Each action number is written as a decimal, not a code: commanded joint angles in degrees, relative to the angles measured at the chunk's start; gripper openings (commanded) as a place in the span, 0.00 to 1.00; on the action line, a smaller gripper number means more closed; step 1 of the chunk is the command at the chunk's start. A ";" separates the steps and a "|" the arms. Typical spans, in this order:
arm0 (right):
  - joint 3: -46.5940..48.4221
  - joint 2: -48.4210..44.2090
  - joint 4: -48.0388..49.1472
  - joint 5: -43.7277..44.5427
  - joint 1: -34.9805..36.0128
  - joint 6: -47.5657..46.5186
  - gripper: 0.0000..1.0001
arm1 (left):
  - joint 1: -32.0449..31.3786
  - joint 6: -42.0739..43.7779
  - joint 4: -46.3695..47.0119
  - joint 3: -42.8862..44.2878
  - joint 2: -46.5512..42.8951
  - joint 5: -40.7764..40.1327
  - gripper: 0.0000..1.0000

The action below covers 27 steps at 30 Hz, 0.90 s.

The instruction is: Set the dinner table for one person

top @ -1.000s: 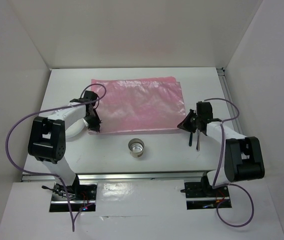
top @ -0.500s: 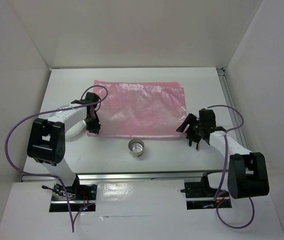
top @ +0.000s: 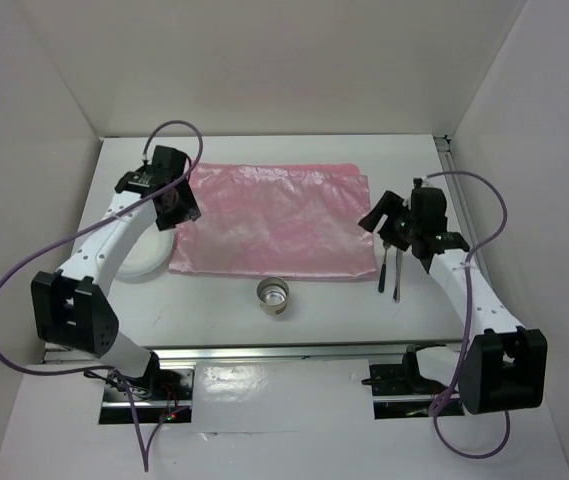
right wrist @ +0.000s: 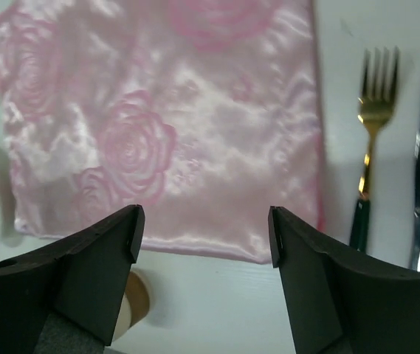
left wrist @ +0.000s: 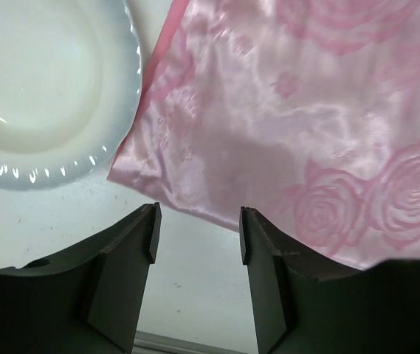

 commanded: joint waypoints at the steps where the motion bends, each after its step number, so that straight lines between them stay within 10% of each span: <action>1: 7.89 0.77 1.65 -8.80 -0.25 -5.79 0.79 | -0.20 2.78 -2.86 4.91 -3.62 0.56 0.63; 14: 22.41 20.63 -13.38 -0.83 36.63 -16.62 0.85 | -0.20 4.28 -3.65 6.95 -9.42 -2.50 0.68; 27: 19.51 26.60 -11.09 0.84 44.48 -13.99 0.57 | -0.20 4.28 -2.95 4.58 -9.52 -1.98 0.68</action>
